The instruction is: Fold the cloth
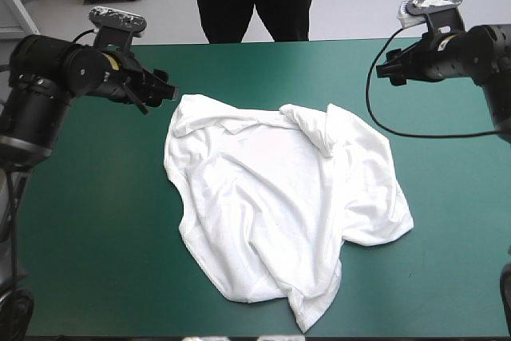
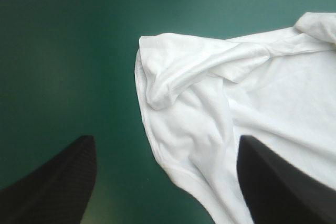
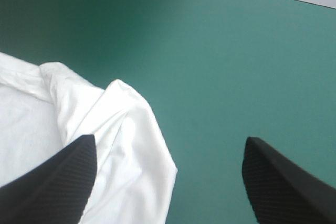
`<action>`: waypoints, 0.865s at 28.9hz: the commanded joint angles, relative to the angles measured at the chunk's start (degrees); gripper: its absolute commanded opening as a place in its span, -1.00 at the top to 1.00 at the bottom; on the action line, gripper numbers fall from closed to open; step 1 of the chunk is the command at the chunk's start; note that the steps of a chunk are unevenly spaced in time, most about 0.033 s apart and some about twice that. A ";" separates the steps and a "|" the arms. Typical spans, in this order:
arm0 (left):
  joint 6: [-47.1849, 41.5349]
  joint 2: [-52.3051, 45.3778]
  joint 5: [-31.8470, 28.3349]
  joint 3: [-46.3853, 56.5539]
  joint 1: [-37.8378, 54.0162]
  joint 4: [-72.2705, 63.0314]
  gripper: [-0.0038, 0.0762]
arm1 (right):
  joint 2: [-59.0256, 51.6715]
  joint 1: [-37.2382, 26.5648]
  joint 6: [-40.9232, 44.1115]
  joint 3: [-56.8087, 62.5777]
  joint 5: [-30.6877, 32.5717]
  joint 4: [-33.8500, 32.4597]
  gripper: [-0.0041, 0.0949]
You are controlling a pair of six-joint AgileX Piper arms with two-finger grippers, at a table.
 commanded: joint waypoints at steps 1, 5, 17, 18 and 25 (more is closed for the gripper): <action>-1.19 -7.18 2.09 6.70 -1.98 -0.58 -0.45 | -10.45 1.65 -0.17 7.05 -3.38 -2.40 -0.54; -2.23 -9.72 2.09 18.43 -5.77 -1.00 -0.45 | -17.18 3.56 0.07 15.03 -3.76 -4.74 -0.54; -4.06 -8.56 -5.19 44.52 -8.15 -6.36 -0.46 | -28.34 4.44 2.98 26.60 -4.06 -10.28 -0.54; -4.06 -8.56 -6.22 45.29 -8.15 -6.77 -0.46 | -28.55 4.44 3.19 26.88 -4.06 -10.28 -0.54; -4.69 -5.72 -13.42 48.76 -8.15 -7.78 -0.45 | -28.71 4.44 3.62 28.40 -4.00 -10.40 -0.54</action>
